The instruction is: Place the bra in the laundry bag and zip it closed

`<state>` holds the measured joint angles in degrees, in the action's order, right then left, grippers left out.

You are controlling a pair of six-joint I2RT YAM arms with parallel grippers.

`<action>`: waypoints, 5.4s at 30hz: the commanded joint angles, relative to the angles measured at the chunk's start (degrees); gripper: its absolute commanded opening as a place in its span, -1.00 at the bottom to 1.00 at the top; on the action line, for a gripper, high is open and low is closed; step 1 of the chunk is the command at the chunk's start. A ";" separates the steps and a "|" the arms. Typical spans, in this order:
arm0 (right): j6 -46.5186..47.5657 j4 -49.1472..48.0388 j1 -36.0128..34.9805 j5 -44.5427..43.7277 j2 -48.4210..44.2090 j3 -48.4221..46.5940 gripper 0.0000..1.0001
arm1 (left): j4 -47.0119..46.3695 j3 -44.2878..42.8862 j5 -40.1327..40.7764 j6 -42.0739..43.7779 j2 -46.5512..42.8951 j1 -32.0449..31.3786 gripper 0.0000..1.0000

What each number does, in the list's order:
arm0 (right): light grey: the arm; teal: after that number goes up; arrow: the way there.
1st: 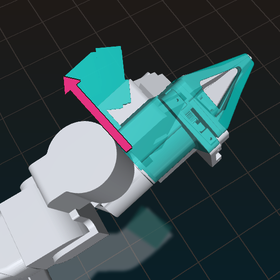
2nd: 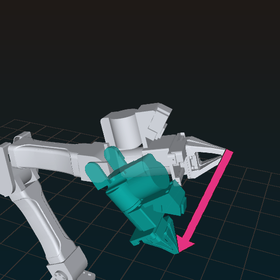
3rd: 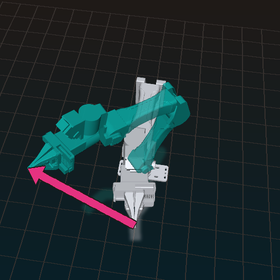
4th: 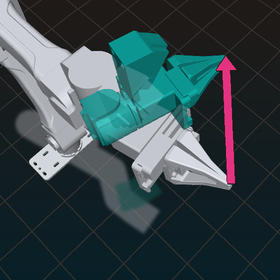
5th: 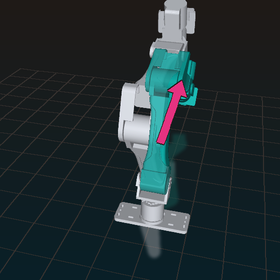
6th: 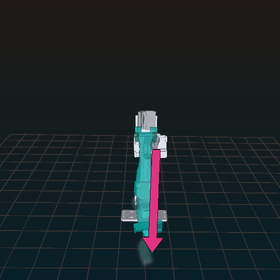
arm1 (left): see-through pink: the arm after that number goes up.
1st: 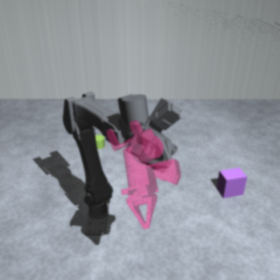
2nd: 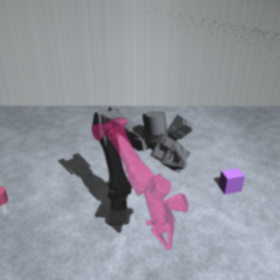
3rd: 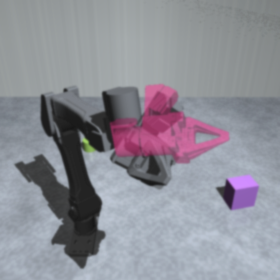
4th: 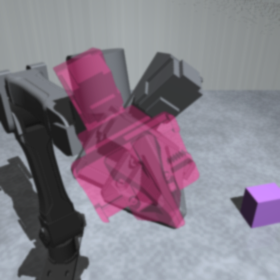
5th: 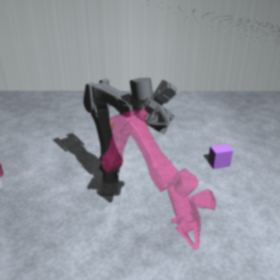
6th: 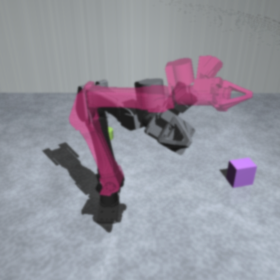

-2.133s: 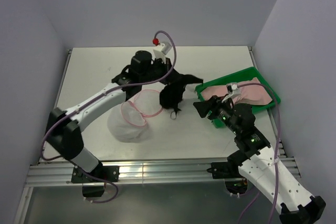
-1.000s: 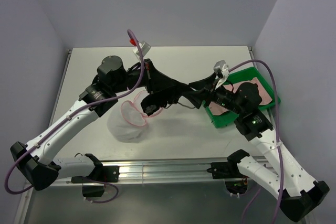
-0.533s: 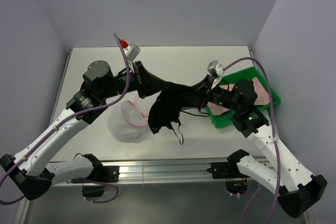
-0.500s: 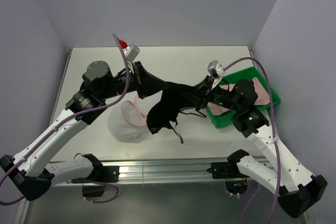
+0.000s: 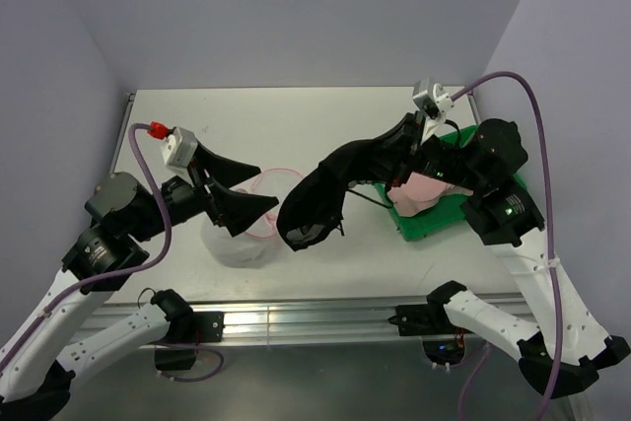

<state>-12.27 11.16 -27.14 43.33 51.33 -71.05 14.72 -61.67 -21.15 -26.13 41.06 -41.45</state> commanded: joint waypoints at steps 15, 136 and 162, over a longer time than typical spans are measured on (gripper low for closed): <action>3.04 12.75 -4.15 -7.29 7.91 -11.05 -1.00 | -6.28 4.19 1.96 3.27 6.84 -6.80 0.99; -17.52 -30.67 -10.04 -23.12 18.19 15.32 -1.00 | 16.13 21.32 48.65 -15.71 4.47 5.50 0.25; -18.31 -31.27 -11.54 -30.07 8.87 20.85 -1.00 | -16.39 32.74 27.20 -13.95 2.38 3.83 -1.00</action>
<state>-29.19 -16.12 -38.39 13.89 60.12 -52.38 5.04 -31.99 7.05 -38.85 48.21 -37.60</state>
